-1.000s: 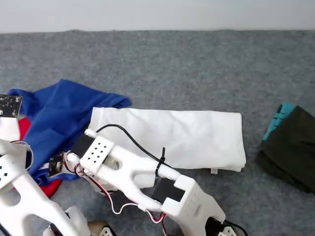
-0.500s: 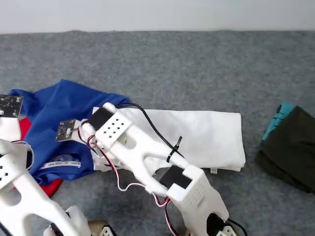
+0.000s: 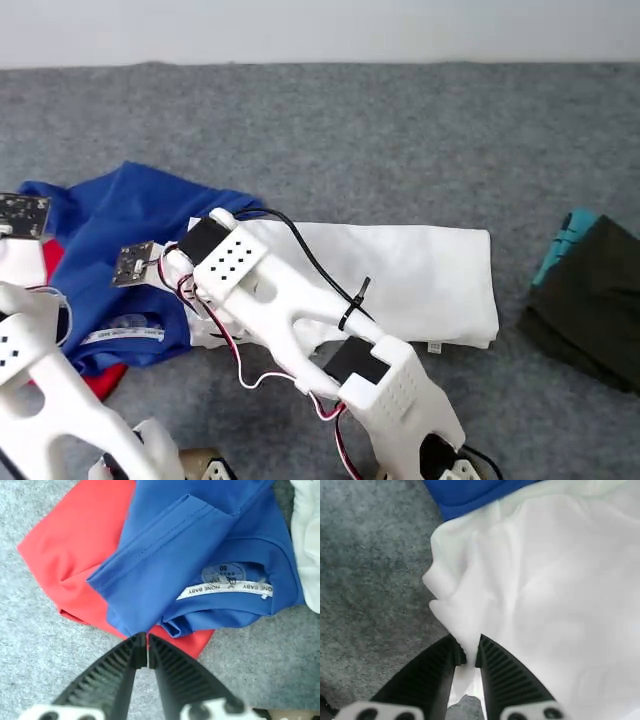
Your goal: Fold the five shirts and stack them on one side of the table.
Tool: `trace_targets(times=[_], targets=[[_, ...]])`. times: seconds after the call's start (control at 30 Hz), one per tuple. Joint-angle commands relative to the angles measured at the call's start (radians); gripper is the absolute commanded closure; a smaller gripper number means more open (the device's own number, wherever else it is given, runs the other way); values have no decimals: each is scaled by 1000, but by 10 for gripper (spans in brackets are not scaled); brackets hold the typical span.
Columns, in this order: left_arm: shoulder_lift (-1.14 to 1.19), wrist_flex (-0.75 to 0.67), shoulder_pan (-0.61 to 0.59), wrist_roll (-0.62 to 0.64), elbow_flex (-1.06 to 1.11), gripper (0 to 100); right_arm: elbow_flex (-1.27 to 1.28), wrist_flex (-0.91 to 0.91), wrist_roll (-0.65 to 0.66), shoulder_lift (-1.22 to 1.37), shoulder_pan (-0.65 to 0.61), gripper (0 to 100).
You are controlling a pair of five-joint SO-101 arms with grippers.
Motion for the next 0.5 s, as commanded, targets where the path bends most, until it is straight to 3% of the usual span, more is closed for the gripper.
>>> trace_targets(times=[0.0,0.13,0.27,0.47], targets=[[-25,-34,-2,9,-4,984,-44,62,-14,-12,-39,983],[-25,-34,-2,9,-10,984,-43,113,-17,-15,-93,907],[-25,-34,-2,9,-10,984,-78,116,-117,-24,-67,789],[-23,-35,-2,8,-10,984,-195,104,-130,-44,-12,779]])
